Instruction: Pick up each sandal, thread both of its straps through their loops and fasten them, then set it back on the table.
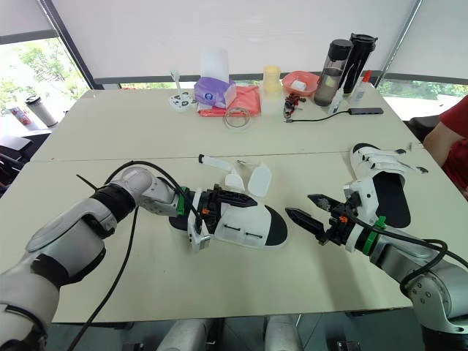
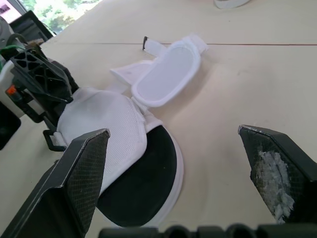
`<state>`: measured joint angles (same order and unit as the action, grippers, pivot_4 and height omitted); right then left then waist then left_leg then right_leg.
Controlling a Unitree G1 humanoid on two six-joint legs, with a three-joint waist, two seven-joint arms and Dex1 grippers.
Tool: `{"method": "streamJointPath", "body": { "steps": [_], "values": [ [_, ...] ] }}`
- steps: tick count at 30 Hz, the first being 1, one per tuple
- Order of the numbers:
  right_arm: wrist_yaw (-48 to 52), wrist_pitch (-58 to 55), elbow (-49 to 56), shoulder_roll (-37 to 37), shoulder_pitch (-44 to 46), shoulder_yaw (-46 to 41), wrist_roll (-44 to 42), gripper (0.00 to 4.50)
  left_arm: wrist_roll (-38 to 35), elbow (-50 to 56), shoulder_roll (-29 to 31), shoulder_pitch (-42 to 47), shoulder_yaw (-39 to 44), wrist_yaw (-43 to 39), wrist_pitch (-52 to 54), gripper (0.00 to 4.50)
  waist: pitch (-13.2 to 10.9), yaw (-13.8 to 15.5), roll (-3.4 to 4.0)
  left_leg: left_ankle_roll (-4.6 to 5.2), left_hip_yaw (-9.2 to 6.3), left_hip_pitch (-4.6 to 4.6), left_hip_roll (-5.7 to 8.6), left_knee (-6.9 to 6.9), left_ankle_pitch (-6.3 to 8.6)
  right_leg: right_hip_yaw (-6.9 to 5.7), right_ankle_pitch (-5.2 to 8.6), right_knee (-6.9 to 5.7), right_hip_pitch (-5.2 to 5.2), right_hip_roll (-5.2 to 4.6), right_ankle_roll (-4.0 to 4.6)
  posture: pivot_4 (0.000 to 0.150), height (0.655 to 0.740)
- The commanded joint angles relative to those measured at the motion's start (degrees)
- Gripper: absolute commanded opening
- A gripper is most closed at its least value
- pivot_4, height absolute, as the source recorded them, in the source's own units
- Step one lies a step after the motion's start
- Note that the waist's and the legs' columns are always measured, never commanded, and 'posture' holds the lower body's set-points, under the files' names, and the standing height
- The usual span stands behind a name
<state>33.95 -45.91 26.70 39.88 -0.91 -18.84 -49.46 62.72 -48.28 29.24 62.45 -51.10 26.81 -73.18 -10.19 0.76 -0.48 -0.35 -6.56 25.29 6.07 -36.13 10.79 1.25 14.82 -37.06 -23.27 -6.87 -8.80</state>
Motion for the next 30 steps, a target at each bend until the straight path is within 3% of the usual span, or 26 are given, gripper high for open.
{"method": "streamJointPath", "body": {
  "steps": [1,8,13,19,24,28,30],
  "values": [
    [0.67,1.58,0.59,0.63,0.85,-0.27,1.25,4.5,-6.53,2.24,-0.33,-0.85,3.45,-6.1,-0.85,4.46,0.0,0.01,0.01,0.0,0.0,0.0,0.0,0.0,0.0,0.0,0.0,0.0,0.0,0.0,0.0,0.15,0.74],
    [1.14,1.97,0.32,0.34,0.94,-0.28,2.44,4.5,-17.28,3.06,-1.83,-3.47,6.66,-18.38,-1.3,4.46,0.01,0.04,0.02,0.0,-0.01,0.0,0.0,-0.01,0.0,0.0,0.0,0.0,0.01,0.0,0.0,0.15,0.74],
    [1.79,3.14,0.75,1.2,0.68,0.01,4.77,4.5,-28.72,5.55,-2.78,-6.41,7.05,-29.9,-0.31,4.46,0.01,-0.03,0.03,0.0,-0.02,0.0,0.0,-0.01,0.0,0.0,0.0,0.0,0.01,0.0,0.01,0.15,0.74],
    [6.42,5.54,0.78,4.65,0.17,1.76,8.47,4.5,-31.95,4.86,-1.94,-7.65,9.37,-37.21,2.0,4.46,0.02,-0.05,0.03,0.0,-0.03,-0.01,0.0,-0.01,0.0,0.01,0.0,0.0,0.01,0.0,0.01,0.15,0.74],
    [12.54,9.42,0.42,8.21,-1.66,3.18,11.75,2.26,-38.17,2.16,0.56,-8.51,13.16,-43.91,5.4,4.5,0.02,-0.09,0.03,0.0,-0.02,-0.02,0.0,-0.01,0.0,0.0,0.0,0.0,0.02,0.0,0.01,0.15,0.74],
    [16.33,11.07,0.65,10.25,-2.19,4.8,13.49,0.04,-46.59,2.75,4.25,-11.32,16.19,-52.27,8.63,4.5,0.03,-0.31,0.05,0.0,-0.02,-0.04,-0.01,0.0,0.0,0.01,0.0,-0.01,0.01,0.01,0.01,0.15,0.74],
    [18.11,11.48,0.98,11.15,-2.56,6.54,14.5,0.04,-52.59,5.05,6.56,-14.17,18.16,-57.32,11.82,4.5,0.03,-0.39,0.05,0.0,-0.03,-0.05,-0.03,0.0,0.0,0.01,0.0,-0.02,0.01,0.01,0.02,0.15,0.74]
  ]
}}
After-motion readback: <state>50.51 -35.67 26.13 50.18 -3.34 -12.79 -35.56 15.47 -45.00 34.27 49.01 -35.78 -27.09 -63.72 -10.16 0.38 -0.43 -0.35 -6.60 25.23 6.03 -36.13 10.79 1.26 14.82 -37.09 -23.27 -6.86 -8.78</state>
